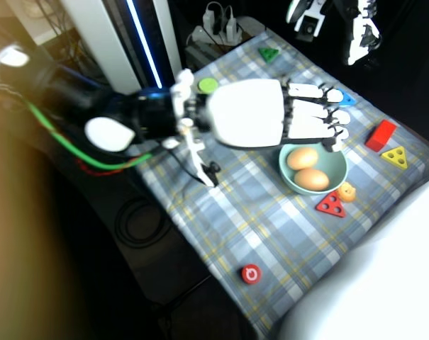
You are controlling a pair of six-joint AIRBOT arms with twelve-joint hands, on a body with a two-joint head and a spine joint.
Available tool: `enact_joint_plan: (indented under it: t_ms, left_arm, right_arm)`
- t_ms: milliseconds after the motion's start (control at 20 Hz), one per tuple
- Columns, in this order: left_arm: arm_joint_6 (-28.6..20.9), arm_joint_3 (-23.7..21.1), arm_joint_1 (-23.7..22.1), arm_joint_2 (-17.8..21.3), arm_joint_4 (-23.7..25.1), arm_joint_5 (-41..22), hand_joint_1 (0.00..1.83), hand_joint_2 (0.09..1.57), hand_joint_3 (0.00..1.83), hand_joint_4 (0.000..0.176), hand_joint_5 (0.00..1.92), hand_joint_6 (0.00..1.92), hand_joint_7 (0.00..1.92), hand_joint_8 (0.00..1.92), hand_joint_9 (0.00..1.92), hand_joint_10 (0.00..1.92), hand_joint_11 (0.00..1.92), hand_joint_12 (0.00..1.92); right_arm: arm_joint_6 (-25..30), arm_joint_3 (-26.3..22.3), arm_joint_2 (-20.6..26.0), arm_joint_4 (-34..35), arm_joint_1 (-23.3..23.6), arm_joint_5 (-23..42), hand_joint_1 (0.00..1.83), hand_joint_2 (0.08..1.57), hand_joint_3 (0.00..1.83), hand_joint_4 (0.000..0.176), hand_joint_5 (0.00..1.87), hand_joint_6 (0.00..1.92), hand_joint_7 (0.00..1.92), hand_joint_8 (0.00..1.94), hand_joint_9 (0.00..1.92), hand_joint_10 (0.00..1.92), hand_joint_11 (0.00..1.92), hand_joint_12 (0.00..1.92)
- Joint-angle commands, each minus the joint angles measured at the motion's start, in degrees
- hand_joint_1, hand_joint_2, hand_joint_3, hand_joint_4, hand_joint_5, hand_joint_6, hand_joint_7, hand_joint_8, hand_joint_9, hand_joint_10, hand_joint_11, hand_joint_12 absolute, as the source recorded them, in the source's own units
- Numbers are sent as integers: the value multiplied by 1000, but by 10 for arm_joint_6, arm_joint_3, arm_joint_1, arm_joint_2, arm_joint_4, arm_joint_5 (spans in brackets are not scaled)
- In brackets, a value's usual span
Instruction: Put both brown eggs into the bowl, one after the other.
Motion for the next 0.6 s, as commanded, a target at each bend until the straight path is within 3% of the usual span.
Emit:
enact_joint_plan:
  t_ms: [0,50,100,150,200,250,350,400,500,550]
  left_arm:
    - [-26,4,-1,-2,3,-114,902,967,1,49,399,1,448,2,443,5,13,1156]
    - [-49,7,4,-2,4,-135,828,973,1,25,384,0,438,0,434,1,26,1071]
    - [-74,10,10,-3,5,-160,974,961,0,7,290,0,432,0,433,0,4,969]
    - [-106,14,18,-5,7,-191,948,967,0,15,250,0,426,0,430,0,12,906]
    - [-136,19,26,-7,9,-217,842,975,3,11,190,0,424,0,464,14,31,903]
    - [-167,25,35,-10,10,-238,723,985,2,0,177,0,471,4,524,16,72,948]
    - [-247,42,51,-21,11,-283,596,1008,0,0,149,0,469,0,540,5,47,1075]
    - [-265,45,54,-24,13,-297,455,1097,11,0,77,0,408,0,516,0,26,1213]
    - [-298,48,57,-26,22,-340,407,1152,7,0,288,23,399,6,474,3,0,922]
    - [-312,46,55,-24,26,-346,159,1229,17,42,417,47,370,0,367,2,0,564]
  right_arm:
    - [0,-11,14,35,-14,134,855,1249,14,83,297,3,301,0,290,4,0,682]
    - [0,-25,28,56,-34,174,800,1255,5,65,337,4,342,4,332,9,24,661]
    - [0,-41,43,80,-65,221,746,1260,4,94,330,1,324,1,304,2,5,647]
    - [0,-61,60,109,-104,284,744,1244,1,77,344,0,368,0,337,2,44,766]
    - [0,-78,70,131,-136,334,745,1279,1,40,327,0,385,0,373,3,52,740]
    - [0,-90,77,149,-166,381,748,1250,0,42,405,4,504,5,514,15,198,688]
    - [0,-113,85,163,-208,451,816,1251,0,15,437,6,527,6,532,7,199,670]
    - [0,-117,86,160,-211,459,797,1249,0,0,422,2,540,1,571,4,286,580]
    - [0,-125,87,157,-215,484,741,1256,0,0,365,3,509,1,553,0,356,373]
    - [0,-129,88,155,-219,505,866,1248,0,0,336,4,425,2,458,0,269,311]
